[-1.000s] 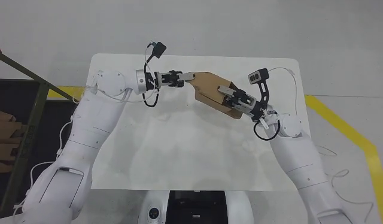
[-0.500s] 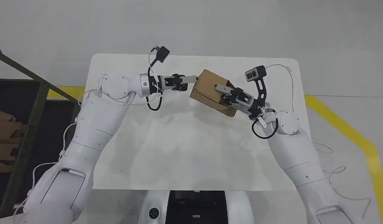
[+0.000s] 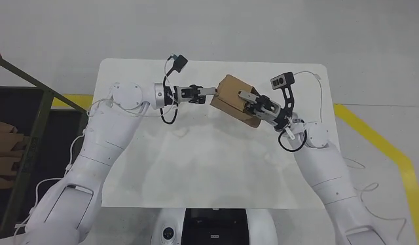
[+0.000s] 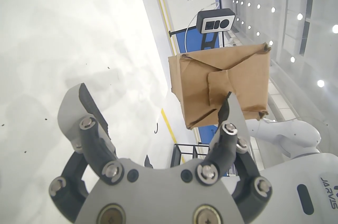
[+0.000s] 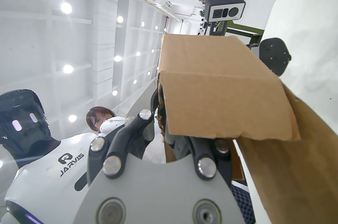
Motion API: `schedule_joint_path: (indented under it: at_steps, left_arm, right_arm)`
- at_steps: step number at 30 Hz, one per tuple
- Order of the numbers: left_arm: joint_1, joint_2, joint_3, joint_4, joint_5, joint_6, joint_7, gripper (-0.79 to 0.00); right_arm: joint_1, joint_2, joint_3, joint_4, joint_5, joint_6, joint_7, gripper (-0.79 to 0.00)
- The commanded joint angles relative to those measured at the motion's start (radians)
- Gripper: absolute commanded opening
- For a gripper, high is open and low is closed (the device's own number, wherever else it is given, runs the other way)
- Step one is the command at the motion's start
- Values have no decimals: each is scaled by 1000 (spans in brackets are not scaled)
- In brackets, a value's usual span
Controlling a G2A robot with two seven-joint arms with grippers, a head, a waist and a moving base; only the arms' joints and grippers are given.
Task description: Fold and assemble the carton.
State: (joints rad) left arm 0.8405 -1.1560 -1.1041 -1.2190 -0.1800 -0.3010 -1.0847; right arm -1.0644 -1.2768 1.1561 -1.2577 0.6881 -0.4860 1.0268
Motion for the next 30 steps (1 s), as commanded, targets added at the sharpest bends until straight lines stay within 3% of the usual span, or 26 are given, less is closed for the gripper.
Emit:
schedule_joint_path:
  at_steps: [1, 30]
  left_arm:
    - [-4, -1, 4, 0, -4, -2, -1, 0]
    - [-52, -13, 62, 46, -55, -13, -38, 0]
  right_arm:
    - [1, -1, -2, 2, -1, 0, 1, -785]
    - [27, -12, -28, 32, 17, 4, 42, -785]
